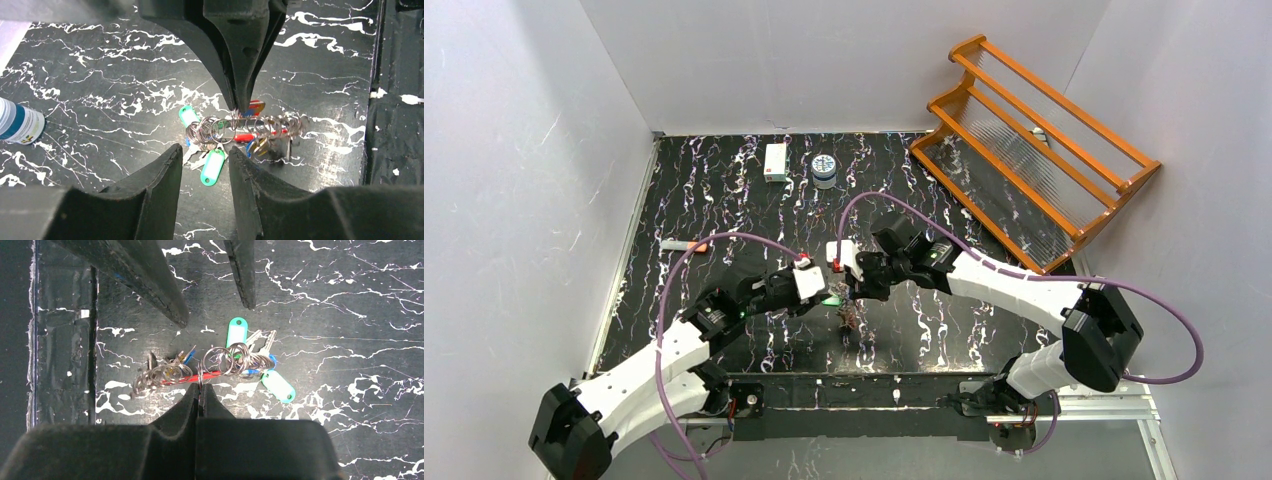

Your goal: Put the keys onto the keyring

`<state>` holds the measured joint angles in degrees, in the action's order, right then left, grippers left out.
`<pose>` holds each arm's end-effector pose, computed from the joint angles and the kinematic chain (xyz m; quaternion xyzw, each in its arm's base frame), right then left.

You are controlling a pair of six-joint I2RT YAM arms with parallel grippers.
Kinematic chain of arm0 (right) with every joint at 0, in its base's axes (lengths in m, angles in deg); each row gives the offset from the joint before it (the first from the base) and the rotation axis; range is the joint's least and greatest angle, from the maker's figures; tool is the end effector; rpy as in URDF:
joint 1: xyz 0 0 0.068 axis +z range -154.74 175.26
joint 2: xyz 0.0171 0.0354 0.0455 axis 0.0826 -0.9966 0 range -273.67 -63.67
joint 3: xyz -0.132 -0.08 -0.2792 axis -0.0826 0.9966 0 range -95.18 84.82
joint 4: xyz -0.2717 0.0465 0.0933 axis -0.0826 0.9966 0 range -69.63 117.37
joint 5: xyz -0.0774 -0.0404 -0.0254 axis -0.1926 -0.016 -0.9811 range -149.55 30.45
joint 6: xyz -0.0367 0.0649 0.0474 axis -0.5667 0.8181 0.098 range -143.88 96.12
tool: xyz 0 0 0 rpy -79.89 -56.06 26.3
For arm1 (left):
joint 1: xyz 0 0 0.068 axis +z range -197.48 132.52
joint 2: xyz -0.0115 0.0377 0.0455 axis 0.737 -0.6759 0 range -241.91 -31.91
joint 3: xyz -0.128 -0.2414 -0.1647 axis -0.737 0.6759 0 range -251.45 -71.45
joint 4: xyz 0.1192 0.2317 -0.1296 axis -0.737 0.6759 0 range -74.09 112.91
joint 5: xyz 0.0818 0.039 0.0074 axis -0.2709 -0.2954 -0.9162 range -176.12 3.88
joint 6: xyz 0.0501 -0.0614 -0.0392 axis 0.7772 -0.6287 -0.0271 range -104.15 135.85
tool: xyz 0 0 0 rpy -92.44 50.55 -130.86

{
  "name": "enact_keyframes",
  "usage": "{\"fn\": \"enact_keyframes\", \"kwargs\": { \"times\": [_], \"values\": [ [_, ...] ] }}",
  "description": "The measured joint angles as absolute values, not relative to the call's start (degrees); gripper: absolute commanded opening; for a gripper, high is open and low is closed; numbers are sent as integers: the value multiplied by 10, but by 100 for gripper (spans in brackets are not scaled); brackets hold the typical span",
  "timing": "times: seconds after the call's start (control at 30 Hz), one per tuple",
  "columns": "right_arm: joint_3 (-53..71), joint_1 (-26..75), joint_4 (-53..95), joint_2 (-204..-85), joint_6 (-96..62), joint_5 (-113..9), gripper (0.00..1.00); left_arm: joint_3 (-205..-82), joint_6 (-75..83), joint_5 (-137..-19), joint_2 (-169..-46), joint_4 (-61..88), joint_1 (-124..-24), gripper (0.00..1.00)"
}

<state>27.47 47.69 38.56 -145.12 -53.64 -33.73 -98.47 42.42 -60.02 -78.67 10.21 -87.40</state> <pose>0.1909 0.3041 0.2661 -0.6540 0.6125 0.2778 0.3463 0.1520 -0.1724 0.2685 0.5373 0.5659 -0.2465 0.5747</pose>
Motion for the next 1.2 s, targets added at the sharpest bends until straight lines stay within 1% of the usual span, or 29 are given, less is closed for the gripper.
{"fn": "enact_keyframes", "kwargs": {
  "times": [0.1,0.2,0.5,0.83,0.97,1.07,1.1,1.17,1.2],
  "values": [
    [275,478,387,-1452,-536,-337,1,-975,412,-595,-791,75,-874,36],
    [275,478,387,-1452,-534,-335,1,-950,389,-585,-793,28,-874,26],
    [275,478,383,-1452,-526,-325,1,-933,350,-549,-839,-48,-875,27],
    [275,478,383,-1452,-526,-324,1,-932,339,-534,-875,-93,-881,19],
    [275,478,383,-1452,-526,-324,1,-932,339,-531,-894,-94,-884,13],
    [275,478,383,-1452,-526,-324,1,-932,341,-531,-899,-94,-886,2],
    [275,478,382,-1452,-526,-324,1,-932,342,-531,-899,-94,-886,0],
    [275,478,382,-1451,-526,-324,1,-932,343,-532,-899,-95,-886,0],
    [275,478,381,-1451,-526,-324,5,-932,343,-532,-899,-95,-886,0]
  ]
}}
